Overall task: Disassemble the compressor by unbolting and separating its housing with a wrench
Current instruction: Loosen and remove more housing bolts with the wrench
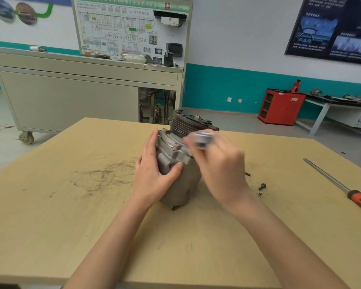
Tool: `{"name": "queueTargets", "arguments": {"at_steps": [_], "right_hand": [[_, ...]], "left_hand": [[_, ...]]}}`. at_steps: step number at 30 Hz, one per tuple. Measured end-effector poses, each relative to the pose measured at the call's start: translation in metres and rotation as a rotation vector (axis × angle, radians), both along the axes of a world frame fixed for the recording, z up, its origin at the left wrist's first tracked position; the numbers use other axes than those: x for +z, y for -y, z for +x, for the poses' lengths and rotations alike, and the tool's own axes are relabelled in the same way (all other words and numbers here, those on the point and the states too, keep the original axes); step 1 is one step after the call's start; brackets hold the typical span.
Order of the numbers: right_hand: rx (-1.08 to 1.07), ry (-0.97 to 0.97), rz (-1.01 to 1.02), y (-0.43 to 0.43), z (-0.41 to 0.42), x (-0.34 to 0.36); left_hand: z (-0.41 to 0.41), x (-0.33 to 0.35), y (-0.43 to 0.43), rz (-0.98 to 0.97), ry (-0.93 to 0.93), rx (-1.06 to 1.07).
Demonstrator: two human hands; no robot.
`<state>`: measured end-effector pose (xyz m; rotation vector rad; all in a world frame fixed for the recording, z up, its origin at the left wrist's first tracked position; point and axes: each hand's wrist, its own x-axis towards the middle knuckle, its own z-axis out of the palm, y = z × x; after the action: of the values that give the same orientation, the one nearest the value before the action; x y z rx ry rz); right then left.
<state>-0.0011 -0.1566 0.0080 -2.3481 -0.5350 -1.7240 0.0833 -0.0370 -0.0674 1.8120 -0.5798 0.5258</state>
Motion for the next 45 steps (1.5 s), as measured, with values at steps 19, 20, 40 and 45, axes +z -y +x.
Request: {"name": "queueTargets", "arguments": {"at_steps": [19, 20, 40, 45], "right_hand": [[0.239, -0.145, 0.375, 0.035, 0.007, 0.034], [0.166, -0.132, 0.222, 0.03, 0.006, 0.039], [-0.354, -0.693, 0.212, 0.016, 0.006, 0.018], [-0.239, -0.589, 0.293, 0.024, 0.005, 0.032]], "left_hand": [[-0.005, 0.004, -0.001, -0.009, 0.001, -0.015], [-0.005, 0.004, 0.0, -0.007, 0.003, -0.015], [-0.005, 0.004, -0.001, 0.003, -0.018, -0.008], [-0.006, 0.005, -0.001, -0.002, -0.022, -0.016]]}}
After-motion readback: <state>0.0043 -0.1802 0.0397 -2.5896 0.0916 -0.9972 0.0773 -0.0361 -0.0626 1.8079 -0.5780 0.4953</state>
